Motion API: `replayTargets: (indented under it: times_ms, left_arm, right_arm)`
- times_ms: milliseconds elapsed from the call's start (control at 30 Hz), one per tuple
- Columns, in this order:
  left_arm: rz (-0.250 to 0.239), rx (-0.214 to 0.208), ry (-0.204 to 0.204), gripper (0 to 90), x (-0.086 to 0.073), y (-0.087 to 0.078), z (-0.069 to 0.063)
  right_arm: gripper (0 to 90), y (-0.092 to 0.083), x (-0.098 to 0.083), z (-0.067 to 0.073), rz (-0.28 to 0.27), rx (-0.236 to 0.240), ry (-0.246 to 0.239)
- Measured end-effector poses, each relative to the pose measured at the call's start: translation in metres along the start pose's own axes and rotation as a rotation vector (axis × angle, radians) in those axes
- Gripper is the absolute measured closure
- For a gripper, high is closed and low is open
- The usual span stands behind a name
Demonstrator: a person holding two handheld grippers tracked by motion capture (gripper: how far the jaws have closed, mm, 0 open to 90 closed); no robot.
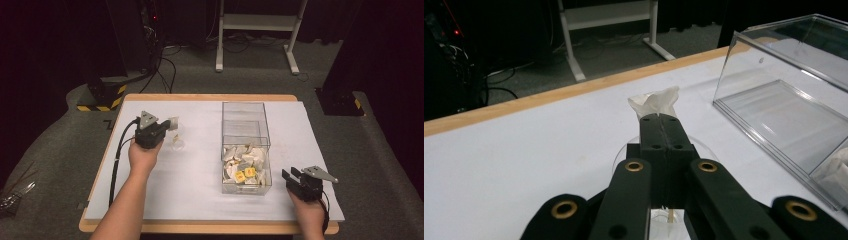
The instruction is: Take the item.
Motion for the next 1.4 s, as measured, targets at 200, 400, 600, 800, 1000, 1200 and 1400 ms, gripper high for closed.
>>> replayTargets:
  times_ms: [200,400,600,800,1000,1200,1400]
  left_arm:
    - [0.012,-0.004,-0.009,90.0,-0.006,0.002,-0.001]
    - [0.03,-0.014,-0.016,67.7,-0.006,0.002,-0.002]
    - [0.058,0.001,-0.02,53.7,-0.011,-0.003,-0.004]
    - [0.079,0.051,-0.016,35.3,-0.022,-0.014,-0.01]
    - [0.089,0.06,-0.056,22.1,-0.037,-0.022,-0.011]
    - [0.108,0.043,-0.057,19.9,-0.053,-0.03,-0.014]
    - [0.144,0.014,-0.064,17.0,-0.072,-0.041,-0.015]
  right_arm:
    - [59.0,0.0,0.0,0.0,0.0,0.0,0.001]
    - [59.0,0.0,0.0,0.0,0.0,0.001,0.0]
    - [58.9,0.0,0.0,0.0,0.001,0.002,0.001]
    - [58.9,0.0,0.0,0.001,0.005,0.001,0.001]
    - [58.9,0.0,0.0,0.001,0.004,0.001,-0.006]
    - [58.8,0.0,0.0,0.001,0.006,0.002,-0.009]
    - [58.8,0.0,-0.001,0.002,0.006,0.0,-0.011]
Point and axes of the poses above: each handheld gripper's, and its own axes: y roughly forward along the jaws, x roughly out of its top, z roughly to its left, the point moved 1 cm from there along y, roughly forward along the jaws, and after that the axes turned 12 degrees about -x, right-handed, at the moved point
